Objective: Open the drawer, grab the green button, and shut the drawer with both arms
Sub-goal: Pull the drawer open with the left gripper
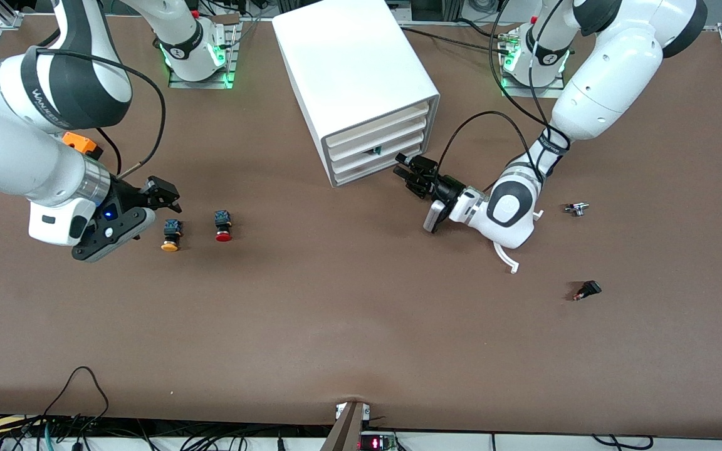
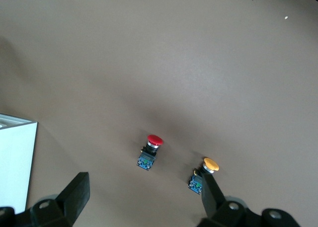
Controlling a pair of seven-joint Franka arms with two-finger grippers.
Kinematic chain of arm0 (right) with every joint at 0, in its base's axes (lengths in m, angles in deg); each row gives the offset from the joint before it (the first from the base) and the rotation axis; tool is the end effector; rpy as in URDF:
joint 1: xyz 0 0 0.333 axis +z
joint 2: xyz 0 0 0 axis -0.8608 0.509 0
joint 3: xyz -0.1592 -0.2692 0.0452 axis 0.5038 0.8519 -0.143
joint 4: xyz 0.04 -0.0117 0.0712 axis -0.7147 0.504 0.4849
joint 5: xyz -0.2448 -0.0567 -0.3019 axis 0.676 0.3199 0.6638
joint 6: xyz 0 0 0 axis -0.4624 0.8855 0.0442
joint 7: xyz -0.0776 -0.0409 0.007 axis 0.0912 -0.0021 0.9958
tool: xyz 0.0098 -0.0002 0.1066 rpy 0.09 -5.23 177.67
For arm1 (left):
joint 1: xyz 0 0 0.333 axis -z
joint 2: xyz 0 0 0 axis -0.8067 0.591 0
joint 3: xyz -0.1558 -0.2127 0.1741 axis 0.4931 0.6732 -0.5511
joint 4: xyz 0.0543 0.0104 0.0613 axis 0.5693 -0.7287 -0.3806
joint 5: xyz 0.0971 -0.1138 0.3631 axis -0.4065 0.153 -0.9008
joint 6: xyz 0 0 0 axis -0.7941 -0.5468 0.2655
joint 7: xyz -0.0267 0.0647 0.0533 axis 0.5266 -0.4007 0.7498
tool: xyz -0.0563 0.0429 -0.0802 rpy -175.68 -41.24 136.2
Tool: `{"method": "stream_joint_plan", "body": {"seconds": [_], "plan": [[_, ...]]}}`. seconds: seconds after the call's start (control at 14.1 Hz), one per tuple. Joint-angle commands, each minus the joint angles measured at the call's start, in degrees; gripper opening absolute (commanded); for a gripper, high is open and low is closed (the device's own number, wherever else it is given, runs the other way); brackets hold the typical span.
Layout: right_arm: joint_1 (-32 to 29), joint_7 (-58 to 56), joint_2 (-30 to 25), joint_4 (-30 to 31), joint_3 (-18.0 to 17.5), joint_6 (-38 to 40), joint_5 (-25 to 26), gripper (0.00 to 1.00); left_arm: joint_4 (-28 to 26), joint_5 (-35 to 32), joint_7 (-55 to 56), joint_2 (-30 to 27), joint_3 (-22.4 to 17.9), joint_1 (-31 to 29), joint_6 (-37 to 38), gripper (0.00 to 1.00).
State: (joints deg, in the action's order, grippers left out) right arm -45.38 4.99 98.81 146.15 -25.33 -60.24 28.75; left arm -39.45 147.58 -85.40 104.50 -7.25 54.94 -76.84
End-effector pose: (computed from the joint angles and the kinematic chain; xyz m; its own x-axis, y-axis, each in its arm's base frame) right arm 0.6383 0.1301 0.4888 0.8376 0.5446 0.0436 0.5458 -0.8305 -0.1113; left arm 0.4915 -0.2849 0.1183 0.8300 -0.5415 0.1340 -0.1245 0.0544 0.9907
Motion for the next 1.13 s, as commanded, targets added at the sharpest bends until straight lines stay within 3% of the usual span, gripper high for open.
{"method": "stream_joint_plan", "body": {"seconds": [0.0,0.78,1.06], "plan": [[0.3,0.0,0.7,-1.5,0.1,-0.2,0.2,1.0,-2.1,1.5,-1.9,-0.5,0.1,0.1,0.0,0.56],[3.2,-5.8,2.4,-1.9,-0.1,-5.0,-0.2,1.0,-2.2,1.1,-1.9,2.6,-0.2,3.2,-3.4,0.53],[7.4,-4.8,3.4,-1.9,-0.1,-5.3,0.1,0.99,-2.2,1.2,-1.8,2.7,-0.2,3.3,-3.4,0.19]]}}
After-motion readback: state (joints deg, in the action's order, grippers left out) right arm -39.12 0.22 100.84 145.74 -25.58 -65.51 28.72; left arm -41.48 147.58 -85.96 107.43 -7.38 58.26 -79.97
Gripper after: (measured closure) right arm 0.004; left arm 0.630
